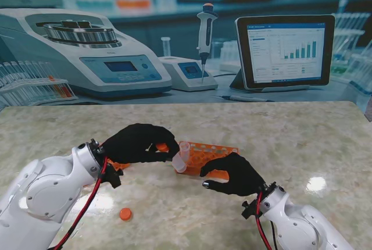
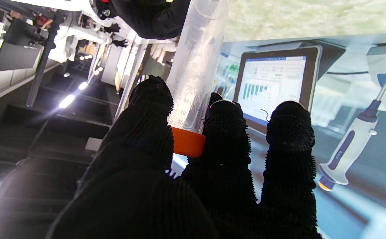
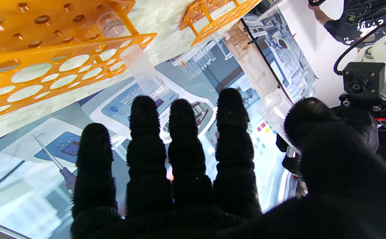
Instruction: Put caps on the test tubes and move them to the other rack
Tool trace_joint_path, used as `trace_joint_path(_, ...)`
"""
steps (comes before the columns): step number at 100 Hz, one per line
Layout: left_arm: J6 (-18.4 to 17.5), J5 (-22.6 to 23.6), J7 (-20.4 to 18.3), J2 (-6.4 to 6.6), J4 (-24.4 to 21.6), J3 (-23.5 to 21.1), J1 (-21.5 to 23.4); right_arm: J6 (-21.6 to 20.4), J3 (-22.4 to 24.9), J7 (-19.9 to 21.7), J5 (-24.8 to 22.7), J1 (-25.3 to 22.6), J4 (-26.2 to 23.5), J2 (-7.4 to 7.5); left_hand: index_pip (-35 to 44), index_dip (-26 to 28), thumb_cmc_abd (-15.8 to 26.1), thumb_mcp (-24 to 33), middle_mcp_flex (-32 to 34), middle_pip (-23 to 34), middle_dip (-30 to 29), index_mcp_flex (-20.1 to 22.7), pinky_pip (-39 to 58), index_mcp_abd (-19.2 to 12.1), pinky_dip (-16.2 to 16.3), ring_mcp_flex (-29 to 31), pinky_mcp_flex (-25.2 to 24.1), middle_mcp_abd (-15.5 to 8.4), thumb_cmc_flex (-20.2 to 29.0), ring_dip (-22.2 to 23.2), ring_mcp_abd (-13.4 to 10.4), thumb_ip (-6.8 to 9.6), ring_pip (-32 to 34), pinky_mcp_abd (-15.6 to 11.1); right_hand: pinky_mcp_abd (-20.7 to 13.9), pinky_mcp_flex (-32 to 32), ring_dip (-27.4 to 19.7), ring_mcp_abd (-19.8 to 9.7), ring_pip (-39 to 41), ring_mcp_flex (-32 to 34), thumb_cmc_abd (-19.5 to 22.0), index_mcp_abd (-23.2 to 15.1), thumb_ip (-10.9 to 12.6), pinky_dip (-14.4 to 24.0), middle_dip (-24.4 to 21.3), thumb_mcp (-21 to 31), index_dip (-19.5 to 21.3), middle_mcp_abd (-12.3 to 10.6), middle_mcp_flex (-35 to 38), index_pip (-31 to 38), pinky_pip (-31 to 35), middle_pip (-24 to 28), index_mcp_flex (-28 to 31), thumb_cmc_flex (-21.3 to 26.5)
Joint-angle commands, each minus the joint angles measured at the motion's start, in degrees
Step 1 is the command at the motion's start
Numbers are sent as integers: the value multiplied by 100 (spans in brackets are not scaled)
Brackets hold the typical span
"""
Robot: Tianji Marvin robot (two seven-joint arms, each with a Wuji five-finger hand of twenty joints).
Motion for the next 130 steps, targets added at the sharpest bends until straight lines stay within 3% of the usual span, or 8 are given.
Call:
trace_joint_path(1, -20, 39, 16, 17, 47, -55, 71, 54, 4, 114, 11, 65, -121, 25, 2595, 1036, 1307, 2305, 578, 1292, 288, 1025, -41, 186, 301, -198, -59, -867, 1154, 24, -293, 485, 175, 93, 78, -117, -109, -11, -103, -190, 157, -208, 92, -111, -60, -103, -71, -129, -158, -100, -111, -70, -289, -221)
trace_joint_path(89, -122, 416, 257, -21, 349, -670, 495, 407, -53, 2010, 767, 1260, -432, 337, 2605, 1035, 1302, 2309, 573, 1294, 289, 1049, -40, 202, 342, -231, -126, -850, 1154, 42, -249, 479, 170, 124, 116, -207, -342, -89, -153, -233, 236, -468, 128, -377, -114, -181, -57, -271, -127, -25, -131, -61, -372, -176)
trace_joint_path(130, -123, 495, 251, -19, 387, -876, 593, 781, -224, 3024, 1054, 1859, -640, 515, 2610, 1037, 1303, 2311, 565, 1294, 287, 1054, -36, 198, 361, -244, -155, -850, 1154, 52, -230, 478, 168, 132, 79, -227, -596, -314, -312, -236, 316, -471, 133, -488, -196, -269, -71, -326, -180, -19, -156, -108, -392, -196)
